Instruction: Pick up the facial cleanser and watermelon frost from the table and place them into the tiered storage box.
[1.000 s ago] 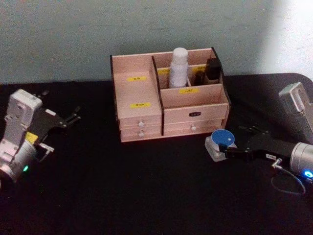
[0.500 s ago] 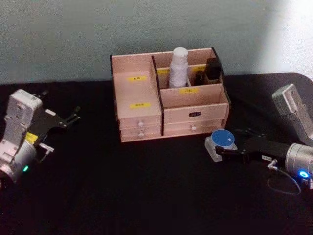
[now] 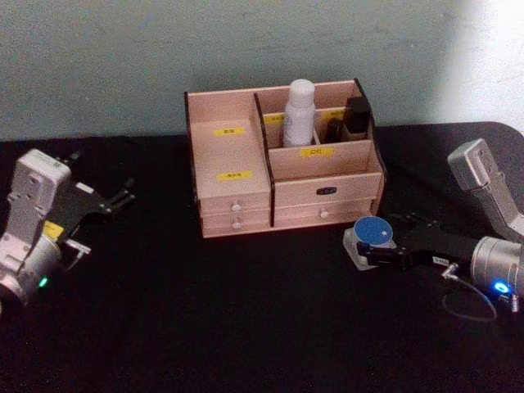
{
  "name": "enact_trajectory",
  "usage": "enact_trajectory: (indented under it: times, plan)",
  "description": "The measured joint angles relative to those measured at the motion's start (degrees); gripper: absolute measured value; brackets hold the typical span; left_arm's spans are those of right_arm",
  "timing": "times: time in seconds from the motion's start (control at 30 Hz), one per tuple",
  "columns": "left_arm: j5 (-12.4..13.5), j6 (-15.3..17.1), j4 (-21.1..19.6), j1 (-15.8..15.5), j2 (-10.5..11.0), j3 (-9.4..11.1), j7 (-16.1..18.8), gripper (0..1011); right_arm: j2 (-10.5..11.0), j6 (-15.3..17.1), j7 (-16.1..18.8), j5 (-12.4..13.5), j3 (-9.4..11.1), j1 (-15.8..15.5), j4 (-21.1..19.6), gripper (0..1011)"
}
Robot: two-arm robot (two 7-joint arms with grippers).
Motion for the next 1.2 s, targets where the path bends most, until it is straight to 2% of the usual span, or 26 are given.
enact_trajectory:
  times: [1.2]
  plan:
    - [0.0,0.0,0.0,0.0,0.0,0.0,0.0,1001,-1.3,0.0,0.3,-1.4,-1.4,1.9,2.4,1000]
